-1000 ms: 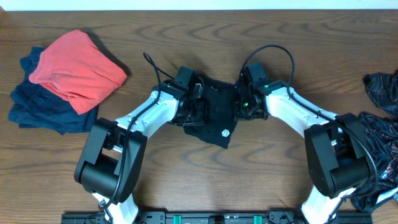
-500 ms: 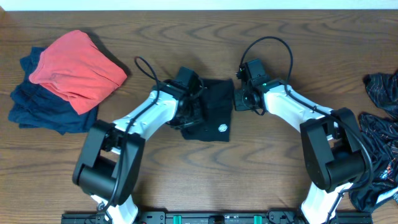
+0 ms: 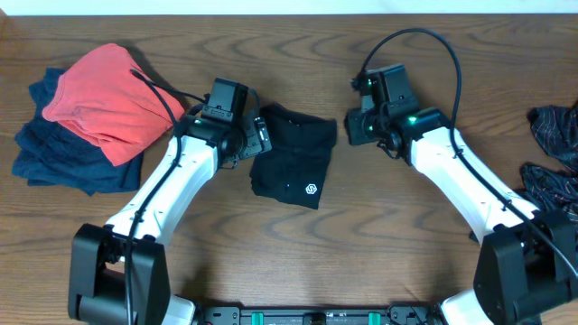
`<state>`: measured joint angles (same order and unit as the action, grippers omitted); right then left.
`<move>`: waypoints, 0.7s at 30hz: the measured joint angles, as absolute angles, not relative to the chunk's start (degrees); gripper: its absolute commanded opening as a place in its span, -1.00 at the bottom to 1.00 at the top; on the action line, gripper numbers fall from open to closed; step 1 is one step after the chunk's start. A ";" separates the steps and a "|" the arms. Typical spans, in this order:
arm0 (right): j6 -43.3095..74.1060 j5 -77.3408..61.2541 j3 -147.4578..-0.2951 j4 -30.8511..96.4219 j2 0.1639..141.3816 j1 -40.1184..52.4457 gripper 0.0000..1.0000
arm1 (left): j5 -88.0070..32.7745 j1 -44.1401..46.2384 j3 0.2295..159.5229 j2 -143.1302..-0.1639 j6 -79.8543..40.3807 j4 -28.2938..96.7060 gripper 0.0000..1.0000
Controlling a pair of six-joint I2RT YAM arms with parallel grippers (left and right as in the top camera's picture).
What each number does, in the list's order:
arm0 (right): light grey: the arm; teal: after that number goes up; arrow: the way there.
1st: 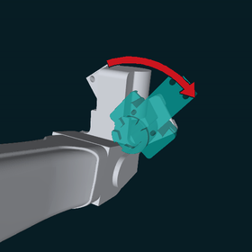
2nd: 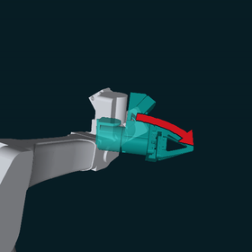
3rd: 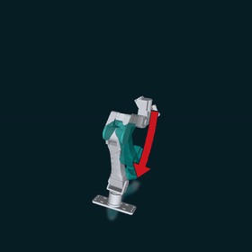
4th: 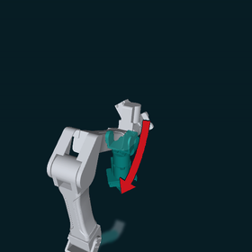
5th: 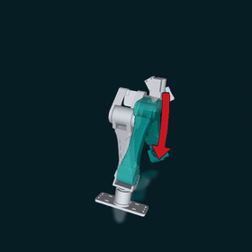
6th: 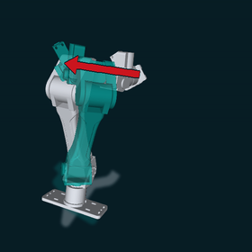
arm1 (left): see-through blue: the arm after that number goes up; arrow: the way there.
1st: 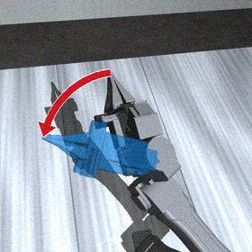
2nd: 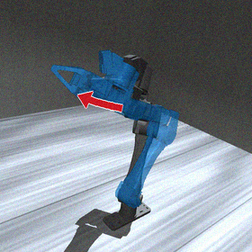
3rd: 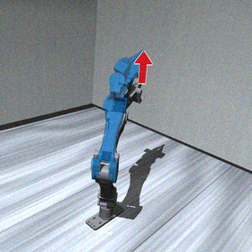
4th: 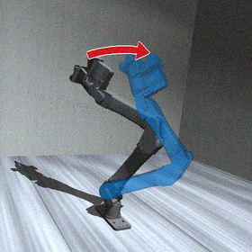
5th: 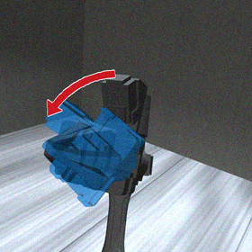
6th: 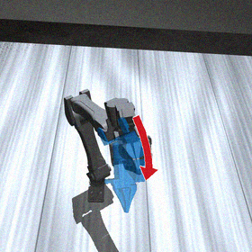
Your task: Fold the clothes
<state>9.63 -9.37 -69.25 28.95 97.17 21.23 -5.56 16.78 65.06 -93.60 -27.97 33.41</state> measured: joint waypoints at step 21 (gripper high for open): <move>-1.21 -38.61 -68.84 33.19 113.54 26.48 -0.39 | -12.12 16.78 64.99 -101.43 -16.78 20.27 0.93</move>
